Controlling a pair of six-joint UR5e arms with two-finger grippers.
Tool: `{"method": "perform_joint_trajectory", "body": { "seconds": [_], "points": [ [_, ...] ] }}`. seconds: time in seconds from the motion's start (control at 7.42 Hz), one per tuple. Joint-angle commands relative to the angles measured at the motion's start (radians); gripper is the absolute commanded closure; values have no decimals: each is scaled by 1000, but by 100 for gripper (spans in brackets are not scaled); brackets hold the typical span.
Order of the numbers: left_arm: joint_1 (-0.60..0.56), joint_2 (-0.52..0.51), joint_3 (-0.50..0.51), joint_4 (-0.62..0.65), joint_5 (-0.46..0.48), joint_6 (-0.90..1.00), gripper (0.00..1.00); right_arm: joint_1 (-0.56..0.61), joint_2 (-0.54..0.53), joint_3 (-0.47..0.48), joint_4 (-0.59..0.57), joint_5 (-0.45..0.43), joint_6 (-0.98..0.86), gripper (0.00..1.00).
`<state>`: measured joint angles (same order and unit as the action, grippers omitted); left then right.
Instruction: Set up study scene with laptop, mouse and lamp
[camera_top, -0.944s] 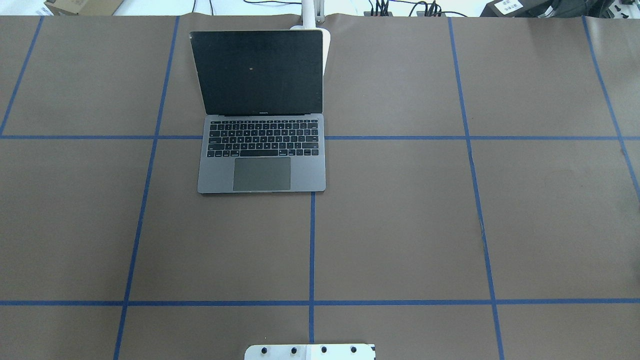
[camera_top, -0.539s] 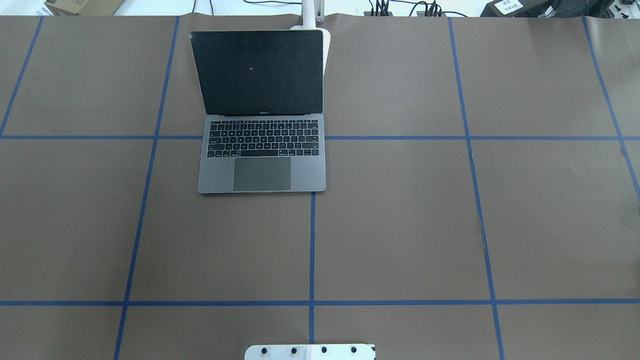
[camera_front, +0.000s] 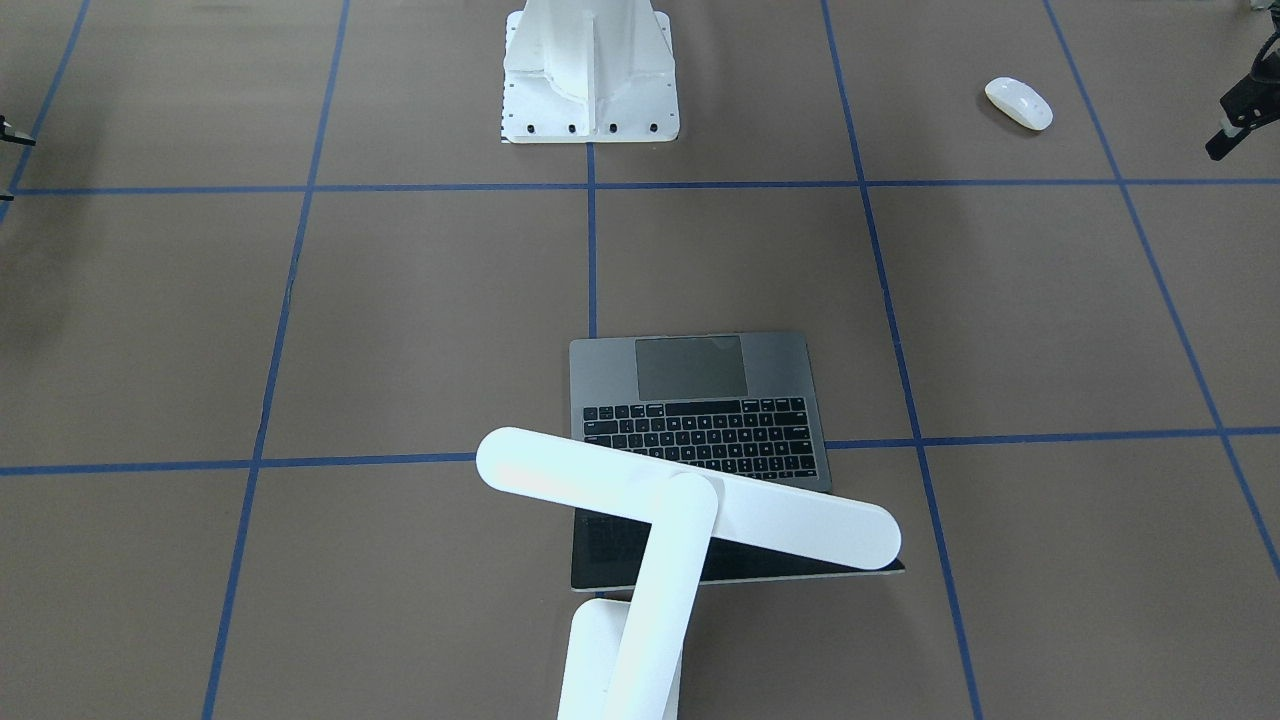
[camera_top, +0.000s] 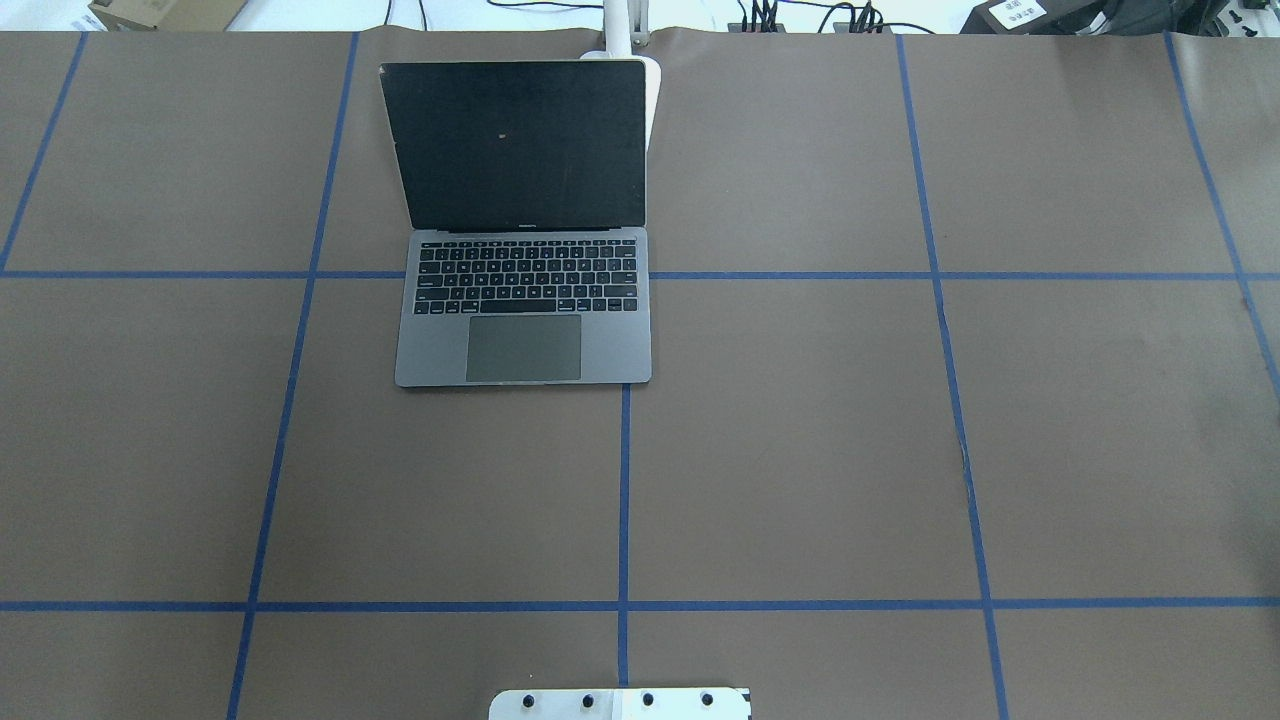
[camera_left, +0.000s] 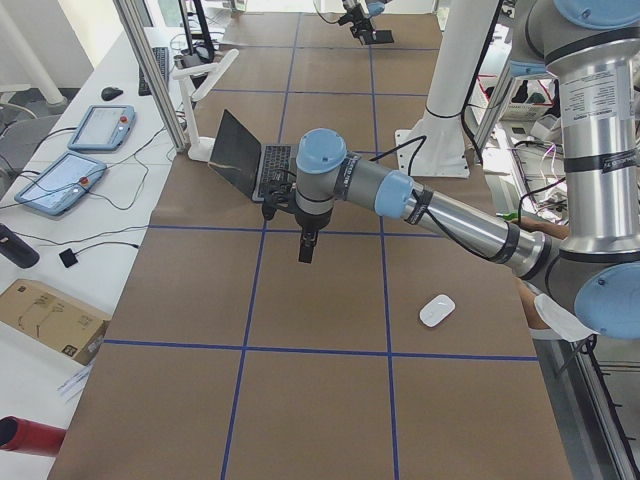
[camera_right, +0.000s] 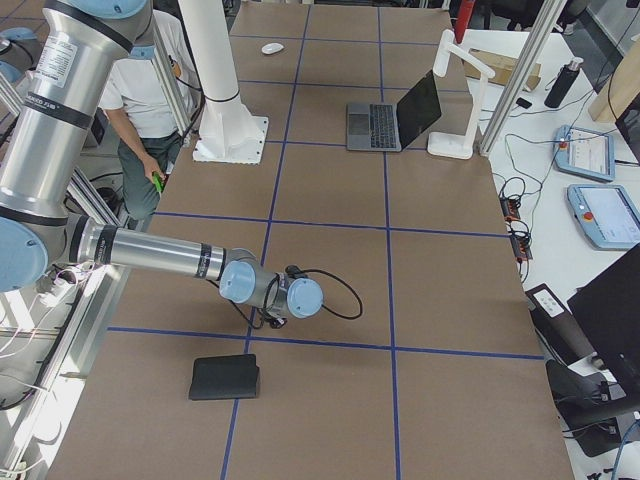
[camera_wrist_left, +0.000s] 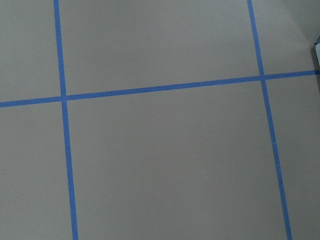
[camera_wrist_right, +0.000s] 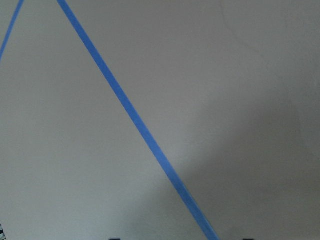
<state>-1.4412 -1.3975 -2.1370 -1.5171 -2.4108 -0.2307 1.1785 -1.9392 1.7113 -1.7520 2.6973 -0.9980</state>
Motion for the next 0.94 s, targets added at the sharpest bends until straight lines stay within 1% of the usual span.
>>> {"method": "perform_joint_trajectory", "body": {
  "seconds": [0.0,0.13,0.27,0.4,0.54,0.81],
  "points": [
    [1,0,3,-1,-1,-2,0,38,41,18,-221,-98,-187,14],
    [1,-1,3,-2,-1,-4,0,99,115,-2,-417,-190,-327,14],
    [1,-1,0,-2,-1,-4,0,171,261,-104,-583,-291,-462,13],
    [1,-1,-4,-3,-1,-6,0,205,389,-312,-618,-318,-576,11],
    [1,-1,-6,-3,-1,-6,0,207,434,-402,-616,-317,-611,11],
    [1,-1,-12,-3,-1,-9,0,205,436,-462,-621,-303,-608,10]
  ]
}}
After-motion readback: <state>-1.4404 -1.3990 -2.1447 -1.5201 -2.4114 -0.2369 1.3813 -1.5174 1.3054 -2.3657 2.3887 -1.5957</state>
